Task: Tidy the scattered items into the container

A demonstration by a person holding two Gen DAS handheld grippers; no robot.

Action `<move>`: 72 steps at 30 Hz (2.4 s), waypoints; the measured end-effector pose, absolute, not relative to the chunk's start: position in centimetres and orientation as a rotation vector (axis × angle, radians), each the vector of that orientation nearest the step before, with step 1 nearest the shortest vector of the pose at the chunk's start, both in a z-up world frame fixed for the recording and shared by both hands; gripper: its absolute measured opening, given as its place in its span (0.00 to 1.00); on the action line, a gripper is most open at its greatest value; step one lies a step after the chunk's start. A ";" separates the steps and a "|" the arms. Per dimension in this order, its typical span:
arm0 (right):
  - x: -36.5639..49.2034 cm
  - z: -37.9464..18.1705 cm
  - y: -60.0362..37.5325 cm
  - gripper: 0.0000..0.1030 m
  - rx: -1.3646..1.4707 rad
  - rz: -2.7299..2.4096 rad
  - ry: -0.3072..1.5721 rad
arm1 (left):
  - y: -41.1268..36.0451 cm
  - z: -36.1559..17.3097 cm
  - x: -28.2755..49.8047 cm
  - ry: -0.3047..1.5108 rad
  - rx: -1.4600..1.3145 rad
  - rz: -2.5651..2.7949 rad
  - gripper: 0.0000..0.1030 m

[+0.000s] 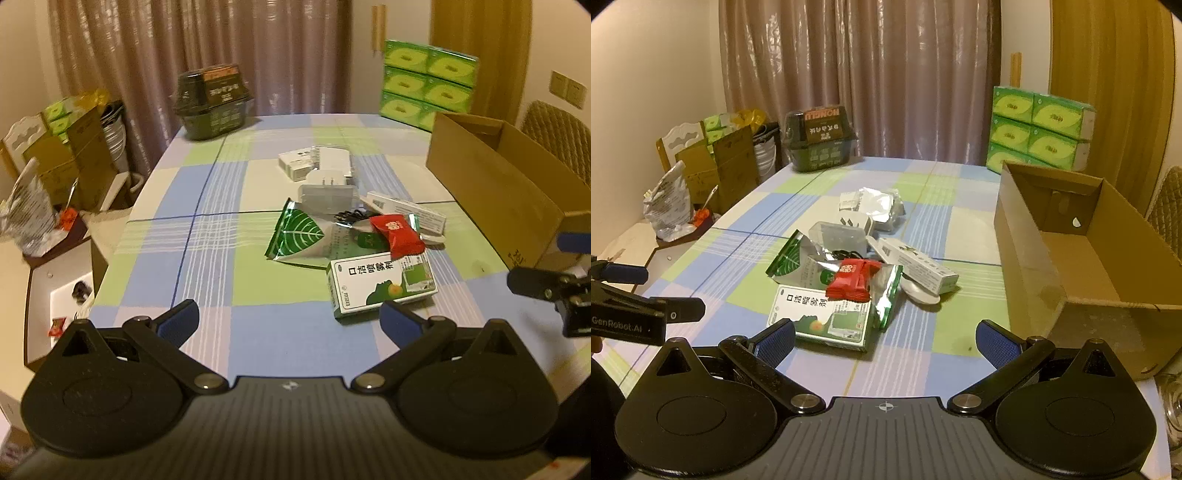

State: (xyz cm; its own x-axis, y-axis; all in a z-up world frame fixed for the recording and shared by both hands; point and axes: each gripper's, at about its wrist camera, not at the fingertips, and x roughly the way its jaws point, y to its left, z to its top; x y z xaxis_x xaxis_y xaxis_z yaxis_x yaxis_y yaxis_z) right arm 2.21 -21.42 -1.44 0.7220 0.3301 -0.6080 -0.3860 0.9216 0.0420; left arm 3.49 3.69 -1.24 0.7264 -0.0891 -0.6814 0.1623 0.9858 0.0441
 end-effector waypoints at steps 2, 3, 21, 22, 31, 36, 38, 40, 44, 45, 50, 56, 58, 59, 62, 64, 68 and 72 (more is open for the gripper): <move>2.5 -1.5 -21.3 0.98 -0.090 0.396 0.656 | 3.6 -1.2 3.7 0.746 0.119 -0.164 0.99; 2.5 -1.5 -21.2 0.98 -0.090 0.397 0.656 | 3.6 -1.2 3.8 0.744 0.127 -0.178 0.99; 6.5 -2.7 -19.4 0.98 -0.117 0.416 0.681 | 2.0 -3.3 6.8 0.776 0.337 -0.498 0.99; 6.8 -2.8 -19.3 0.98 -0.119 0.419 0.683 | 1.8 -3.3 7.0 0.768 0.362 -0.523 0.99; 10.4 -3.6 -18.0 0.89 -0.117 0.453 0.737 | 0.3 -4.6 9.3 0.728 0.540 -0.675 0.99; 12.3 -4.5 -17.2 0.84 -0.109 0.477 0.778 | -0.1 -5.9 10.7 0.711 0.573 -0.702 0.99; 13.0 -4.9 -16.9 0.80 -0.107 0.487 0.793 | -0.1 -6.4 11.1 0.707 0.569 -0.711 0.99; 13.7 -5.5 -16.7 0.78 -0.098 0.496 0.810 | -0.3 -6.7 11.4 0.704 0.570 -0.720 0.99; 14.7 -6.2 -16.1 0.66 -0.090 0.516 0.827 | -0.8 -7.3 11.7 0.687 0.606 -0.742 0.98; 14.9 -6.4 -16.0 0.65 -0.093 0.522 0.831 | -0.9 -7.5 11.8 0.683 0.618 -0.748 0.98; 15.7 -7.1 -15.4 0.55 -0.106 0.530 0.845 | -1.2 -8.3 12.3 0.683 0.638 -0.770 0.96; 16.4 -7.7 -14.9 0.42 -0.105 0.541 0.858 | -1.5 -8.7 12.9 0.678 0.643 -0.795 0.95; 16.5 -7.8 -14.9 0.38 -0.110 0.548 0.857 | -1.7 -8.8 13.2 0.678 0.648 -0.809 0.94; 16.5 -7.8 -14.9 0.35 -0.110 0.548 0.853 | -1.8 -8.8 13.3 0.680 0.649 -0.817 0.94; 16.4 -7.5 -15.3 0.32 -0.103 0.532 0.840 | -2.2 -9.0 13.8 0.688 0.648 -0.835 0.90; 16.2 -7.3 -15.7 0.31 -0.096 0.531 0.830 | -2.5 -9.1 14.1 0.695 0.645 -0.843 0.89; 15.5 -6.5 -16.6 0.31 -0.111 0.525 0.804 | -3.1 -9.4 14.3 0.712 0.663 -0.855 0.82; 14.9 -6.1 -18.1 0.31 -0.116 0.498 0.795 | -3.8 -9.6 14.3 0.739 0.682 -0.848 0.69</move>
State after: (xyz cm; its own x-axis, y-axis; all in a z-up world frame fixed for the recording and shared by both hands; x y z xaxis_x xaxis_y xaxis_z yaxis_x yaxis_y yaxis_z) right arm 14.86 -18.10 -6.09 0.5922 0.3840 -0.7084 -0.4695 0.8789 0.0840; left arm 14.29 -3.80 -9.64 0.4539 -0.4060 -0.7932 0.8414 0.4883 0.2315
